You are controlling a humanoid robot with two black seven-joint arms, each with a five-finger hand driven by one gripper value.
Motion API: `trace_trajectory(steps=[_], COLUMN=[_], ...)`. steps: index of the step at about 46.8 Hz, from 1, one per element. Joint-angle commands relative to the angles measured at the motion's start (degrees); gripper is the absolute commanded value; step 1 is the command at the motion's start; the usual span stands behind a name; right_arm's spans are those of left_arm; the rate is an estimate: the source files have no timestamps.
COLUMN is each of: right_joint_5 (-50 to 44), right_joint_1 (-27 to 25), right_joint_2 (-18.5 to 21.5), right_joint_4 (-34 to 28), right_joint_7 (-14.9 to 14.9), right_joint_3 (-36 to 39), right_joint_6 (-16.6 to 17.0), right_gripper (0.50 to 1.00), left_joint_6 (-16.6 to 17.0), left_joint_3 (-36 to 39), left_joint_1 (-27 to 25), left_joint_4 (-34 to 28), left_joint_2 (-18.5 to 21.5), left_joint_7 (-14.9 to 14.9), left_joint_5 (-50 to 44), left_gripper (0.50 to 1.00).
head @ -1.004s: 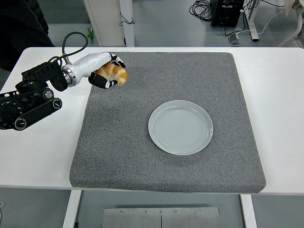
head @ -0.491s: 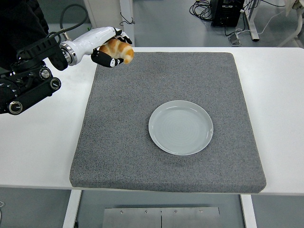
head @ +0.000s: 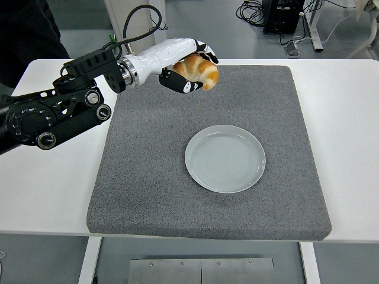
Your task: Place the bread on the plate
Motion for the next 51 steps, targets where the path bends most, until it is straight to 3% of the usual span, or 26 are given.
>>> trace_trajectory(steps=[1,32,51], right_joint_5=[0.0,0.0,0.0], right_joint_1=[0.0,0.0,-0.1], right_joint_2=[0.0,0.0,0.0], right_joint_4=[0.0,0.0,0.0], right_joint_7=[0.0,0.0,0.0], right_joint_3=[0.0,0.0,0.0], right_joint_6=[0.0,0.0,0.0], right_gripper=[1.000,1.000,1.000], left_joint_6=[0.0,0.0,0.4], left_joint_3=[0.0,1.1,4.9], left_joint_1=[-0.4,-4.2,-3.8], left_joint_4=[0.0,0.0,0.1], left_joint_2=[-1.6,-9.3,-12.9], left_joint_7=[0.1,0.5,0.5], left_joint_5=[0.0,2.7,5.7], left_gripper=[0.625,0.631,0.637])
